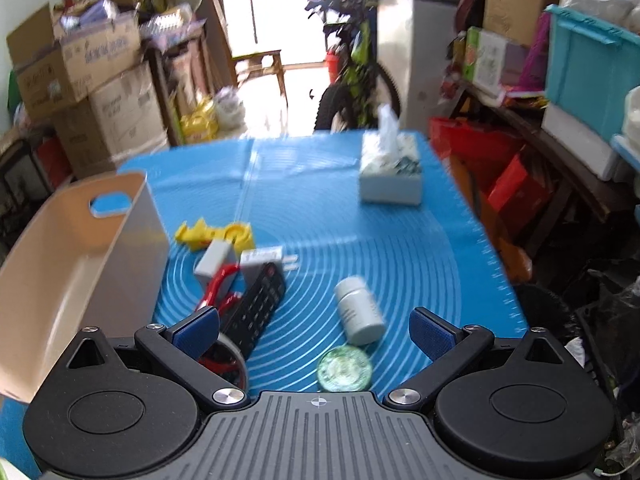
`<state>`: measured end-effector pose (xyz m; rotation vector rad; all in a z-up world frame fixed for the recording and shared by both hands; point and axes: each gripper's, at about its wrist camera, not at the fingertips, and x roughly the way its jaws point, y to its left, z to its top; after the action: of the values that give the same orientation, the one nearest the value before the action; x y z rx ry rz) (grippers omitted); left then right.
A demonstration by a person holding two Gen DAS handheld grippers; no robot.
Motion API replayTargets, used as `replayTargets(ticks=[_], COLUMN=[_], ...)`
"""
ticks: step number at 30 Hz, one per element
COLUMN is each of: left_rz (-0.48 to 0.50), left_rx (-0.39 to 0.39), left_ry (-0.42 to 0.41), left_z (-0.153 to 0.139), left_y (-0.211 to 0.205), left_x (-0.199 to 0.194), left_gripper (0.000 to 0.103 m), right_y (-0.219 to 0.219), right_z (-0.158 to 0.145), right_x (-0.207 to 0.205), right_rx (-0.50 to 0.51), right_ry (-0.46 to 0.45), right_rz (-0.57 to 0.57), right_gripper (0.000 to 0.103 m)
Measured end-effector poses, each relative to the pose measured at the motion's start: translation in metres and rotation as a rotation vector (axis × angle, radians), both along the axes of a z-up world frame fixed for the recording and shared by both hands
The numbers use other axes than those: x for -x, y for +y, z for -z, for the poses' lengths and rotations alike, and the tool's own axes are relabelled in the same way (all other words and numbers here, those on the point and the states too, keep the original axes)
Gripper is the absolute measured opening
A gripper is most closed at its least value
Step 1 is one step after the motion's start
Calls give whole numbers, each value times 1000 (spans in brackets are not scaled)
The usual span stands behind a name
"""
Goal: Organize rigid objects
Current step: 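Move the left tool to the basket rim and grasp it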
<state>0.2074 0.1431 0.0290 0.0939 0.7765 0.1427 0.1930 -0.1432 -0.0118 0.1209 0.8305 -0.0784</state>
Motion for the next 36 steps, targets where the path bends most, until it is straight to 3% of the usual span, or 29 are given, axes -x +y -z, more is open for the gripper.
replayTargets(ticks=[3,7,13,16,25,29,33,36], left_rz=[-2,17,39,31,35,41,28,28], left_rx=[8,43,76,75,102,106,115,119], left_ry=[49,98,176,210,277,289,306,306], left_z=[12,25,40,48,58,59,61,61], left_y=[12,21,29,37,46,48,51,51], left_x=[-7,-10,-12,-15,-15,-14,-15,-15], left_gripper=[88,87,86,81,51,30,21,20], right_y=[13,21,19,20,35,39,41,40], right_z=[19,39,53,58,69,71,76,75], right_x=[-9,-17,-24,-27,-35,-37,-40,-40], right_rx=[51,99,65,45,53,26,-3,-47], right_ry=[72,135,183,209,228,227,246,242], right_rz=[-48,-82,-105,-119,-179,-212,-227,-231], right_gripper=[98,92,87,85,75,66,54,41])
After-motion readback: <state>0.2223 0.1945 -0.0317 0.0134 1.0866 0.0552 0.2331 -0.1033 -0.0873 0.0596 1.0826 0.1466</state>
